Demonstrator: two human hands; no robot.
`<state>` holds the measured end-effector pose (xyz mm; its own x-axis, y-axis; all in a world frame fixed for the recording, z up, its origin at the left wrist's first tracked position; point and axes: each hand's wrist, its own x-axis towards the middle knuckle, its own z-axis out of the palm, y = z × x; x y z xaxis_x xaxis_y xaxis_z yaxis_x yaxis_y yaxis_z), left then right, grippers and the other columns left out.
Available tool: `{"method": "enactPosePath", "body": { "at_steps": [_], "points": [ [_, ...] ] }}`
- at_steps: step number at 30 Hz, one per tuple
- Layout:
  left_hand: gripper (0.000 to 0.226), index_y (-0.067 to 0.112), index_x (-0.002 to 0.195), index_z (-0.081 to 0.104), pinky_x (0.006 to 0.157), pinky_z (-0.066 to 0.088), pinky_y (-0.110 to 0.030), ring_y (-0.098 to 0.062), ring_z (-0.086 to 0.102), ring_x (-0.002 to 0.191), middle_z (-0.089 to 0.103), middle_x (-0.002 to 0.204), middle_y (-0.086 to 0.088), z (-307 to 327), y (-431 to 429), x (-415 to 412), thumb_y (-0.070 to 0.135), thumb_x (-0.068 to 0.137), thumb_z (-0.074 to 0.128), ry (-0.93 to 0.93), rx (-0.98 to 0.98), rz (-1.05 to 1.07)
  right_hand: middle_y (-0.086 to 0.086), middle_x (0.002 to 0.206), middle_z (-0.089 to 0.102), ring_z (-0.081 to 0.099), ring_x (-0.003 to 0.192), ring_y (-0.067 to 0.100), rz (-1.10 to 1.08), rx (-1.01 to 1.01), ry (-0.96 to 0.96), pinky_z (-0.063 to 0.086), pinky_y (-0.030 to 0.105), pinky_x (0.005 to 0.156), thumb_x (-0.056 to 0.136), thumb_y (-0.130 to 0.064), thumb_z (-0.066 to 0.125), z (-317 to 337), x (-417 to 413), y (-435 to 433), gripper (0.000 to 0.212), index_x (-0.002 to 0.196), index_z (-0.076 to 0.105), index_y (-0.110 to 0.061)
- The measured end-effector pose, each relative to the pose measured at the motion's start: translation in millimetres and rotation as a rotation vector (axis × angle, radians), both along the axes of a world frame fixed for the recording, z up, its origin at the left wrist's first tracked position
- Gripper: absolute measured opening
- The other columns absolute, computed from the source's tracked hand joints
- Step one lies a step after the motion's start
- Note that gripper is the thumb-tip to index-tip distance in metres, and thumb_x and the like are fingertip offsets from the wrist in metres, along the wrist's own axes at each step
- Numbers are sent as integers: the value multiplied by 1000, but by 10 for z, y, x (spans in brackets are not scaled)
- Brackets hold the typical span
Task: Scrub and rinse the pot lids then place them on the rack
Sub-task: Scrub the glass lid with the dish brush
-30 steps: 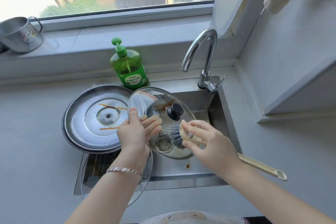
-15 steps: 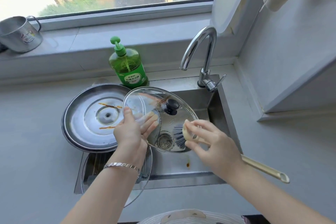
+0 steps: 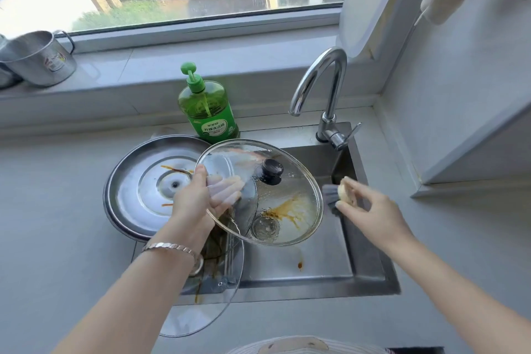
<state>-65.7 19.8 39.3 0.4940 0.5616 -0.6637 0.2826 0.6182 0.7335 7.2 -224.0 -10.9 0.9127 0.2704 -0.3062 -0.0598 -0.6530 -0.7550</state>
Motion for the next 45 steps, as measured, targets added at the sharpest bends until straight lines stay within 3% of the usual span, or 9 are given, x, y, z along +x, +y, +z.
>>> {"method": "enactPosePath", "body": {
  "at_steps": [5,12,21,25,28,30,34,40,45],
  "points": [
    [48,-6,83,54,38,52,-23,-17,65,43,68,56,-15,101,38,110,35,101,36,82,-9,-335,-6,79,62,57,75,10,-10,167,19,40,19,61,65,-41,81,358,137,355,36,83,61,-17],
    [62,-12,92,57,42,53,-21,-16,66,46,69,61,-16,207,47,301,46,98,34,154,-122,-704,-26,72,60,53,66,-15,313,171,95,38,7,57,67,-30,81,398,18,616,23,76,61,-36],
    [37,16,108,60,82,53,-42,-28,69,85,71,102,-11,-17,-356,44,45,86,53,-115,-194,-440,-3,52,46,45,54,17,-237,303,160,39,32,60,70,-29,74,252,189,764,35,54,45,-19],
    [43,14,98,61,71,58,-43,-27,71,84,74,93,-12,-135,-557,-10,51,90,42,-281,-258,-201,2,84,64,62,84,23,-139,296,20,50,38,79,75,-43,70,342,168,847,30,84,61,-16],
    [49,12,100,58,67,57,-43,-29,69,86,71,96,-15,-157,-478,38,55,92,35,-321,-269,-93,3,133,48,52,115,23,60,-120,-271,44,36,89,85,-68,38,439,40,723,76,143,31,-19],
    [51,13,102,58,67,56,-43,-28,69,85,69,100,-14,-162,-457,60,56,93,33,-322,-260,-59,1,119,55,58,99,26,142,-333,-611,46,35,71,87,-69,9,428,-141,635,75,146,28,-27],
    [51,17,96,59,61,54,-34,-21,71,76,72,93,-7,-207,-503,17,59,93,31,-266,-222,-41,-8,71,55,53,56,16,380,-189,-875,30,21,38,94,-48,31,228,-506,647,42,119,63,-37],
    [56,13,101,60,78,52,-41,-27,66,91,69,103,-14,-206,-551,-55,60,91,32,-263,-266,-33,-7,73,55,57,62,17,203,-338,-707,32,21,47,82,-75,11,246,-336,506,74,123,59,-37],
    [54,14,99,61,76,53,-41,-25,67,83,72,86,-9,-170,-593,-46,59,92,33,-258,-231,-48,-9,76,54,57,73,16,214,-174,-618,37,24,53,85,-62,38,299,-374,587,50,128,53,-40]
  ]
}}
